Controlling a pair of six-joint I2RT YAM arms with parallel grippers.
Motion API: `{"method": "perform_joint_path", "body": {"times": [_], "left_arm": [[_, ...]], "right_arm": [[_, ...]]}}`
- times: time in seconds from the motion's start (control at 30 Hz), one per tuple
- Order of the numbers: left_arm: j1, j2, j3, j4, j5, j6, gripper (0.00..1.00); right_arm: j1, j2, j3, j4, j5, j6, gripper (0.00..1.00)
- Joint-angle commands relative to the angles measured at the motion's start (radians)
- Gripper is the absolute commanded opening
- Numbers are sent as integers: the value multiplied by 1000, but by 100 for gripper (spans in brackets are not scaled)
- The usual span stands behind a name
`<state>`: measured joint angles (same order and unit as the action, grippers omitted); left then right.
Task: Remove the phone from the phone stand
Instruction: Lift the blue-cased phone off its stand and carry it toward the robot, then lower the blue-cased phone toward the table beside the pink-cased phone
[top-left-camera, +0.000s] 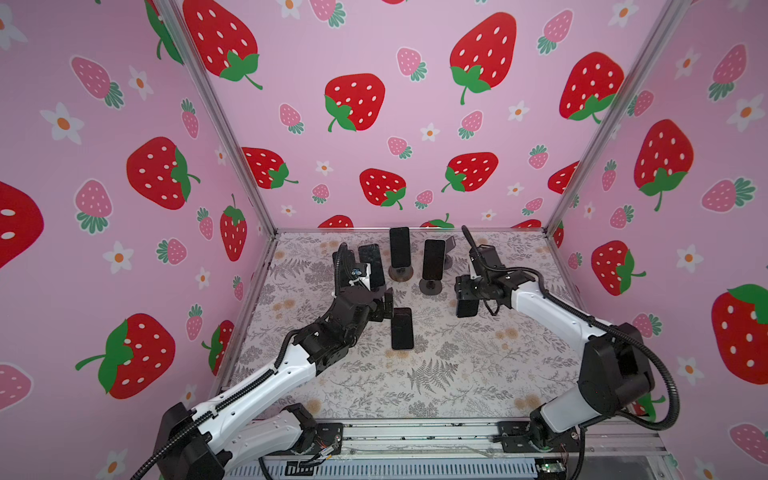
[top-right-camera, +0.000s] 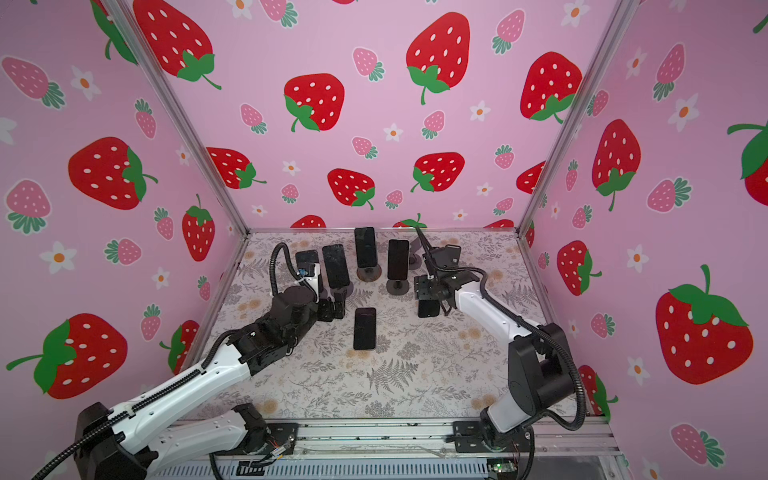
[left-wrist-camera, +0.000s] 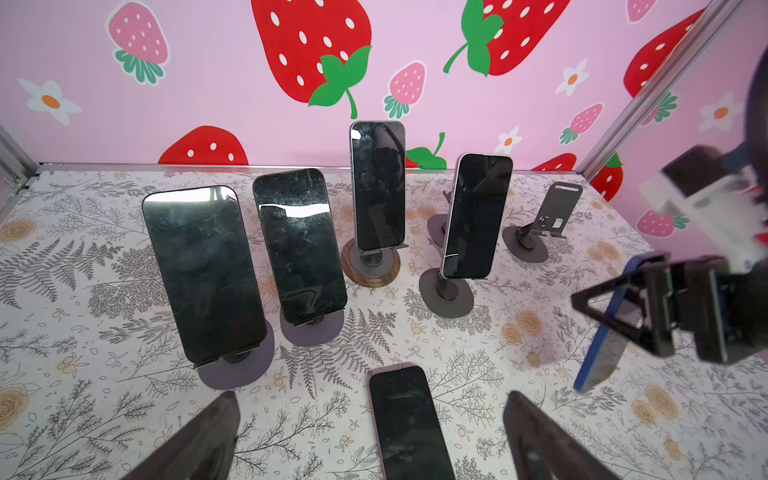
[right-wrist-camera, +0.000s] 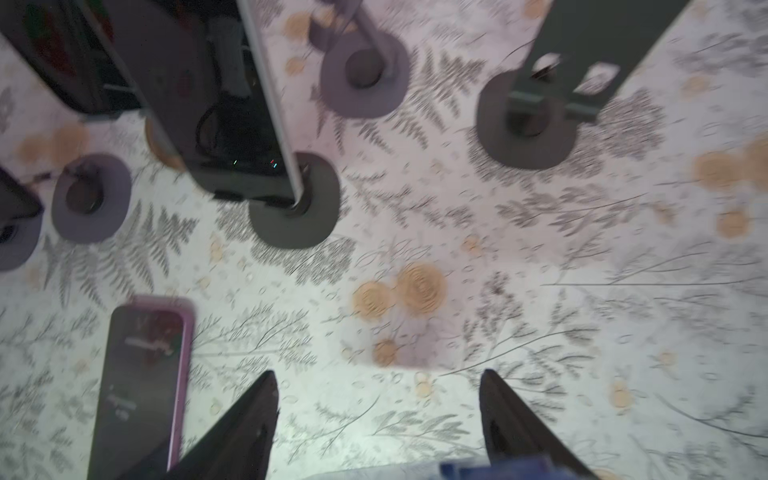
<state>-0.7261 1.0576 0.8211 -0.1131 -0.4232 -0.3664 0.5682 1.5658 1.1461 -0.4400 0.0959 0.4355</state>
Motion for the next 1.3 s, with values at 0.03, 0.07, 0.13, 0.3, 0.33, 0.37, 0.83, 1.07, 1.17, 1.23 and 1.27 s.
{"method": "perform_joint_path", "body": {"times": [0.03,0.07,0.13,0.3,0.33,0.37,0.83,1.07,1.17,1.23,1.27], "left_arm": [[4,19,3,-4,-34,-27,100],[4,23,7,-12,-42,-31,100],[5,34,7,-29,-74,-56,100],[17,58,37,-75,-78,-102,99],[17,59,35,-76,-85,-103,99],[17,59,28,-72,-95,-106,99],[27,23,-15,-62,-87,-140,99],[28,19,-27,-54,-72,-137,99],[28,24,-31,-48,-73,-146,99],[28,25,-30,-50,-56,-145,99],[28,25,-26,-54,-51,-140,99]], "right_arm": [[53,1,-16,-10,-63,50,58],[67,-1,-23,-10,-67,57,58],[91,8,-27,-9,-68,67,58],[159,41,-35,-20,-20,117,58],[168,48,-42,-13,-19,126,58],[177,57,-43,-7,-18,136,58],[241,168,-2,-13,13,238,59],[240,229,14,14,19,249,59],[241,268,37,-11,15,272,59],[244,294,48,-39,6,290,59],[247,300,44,-39,2,295,59]]}}
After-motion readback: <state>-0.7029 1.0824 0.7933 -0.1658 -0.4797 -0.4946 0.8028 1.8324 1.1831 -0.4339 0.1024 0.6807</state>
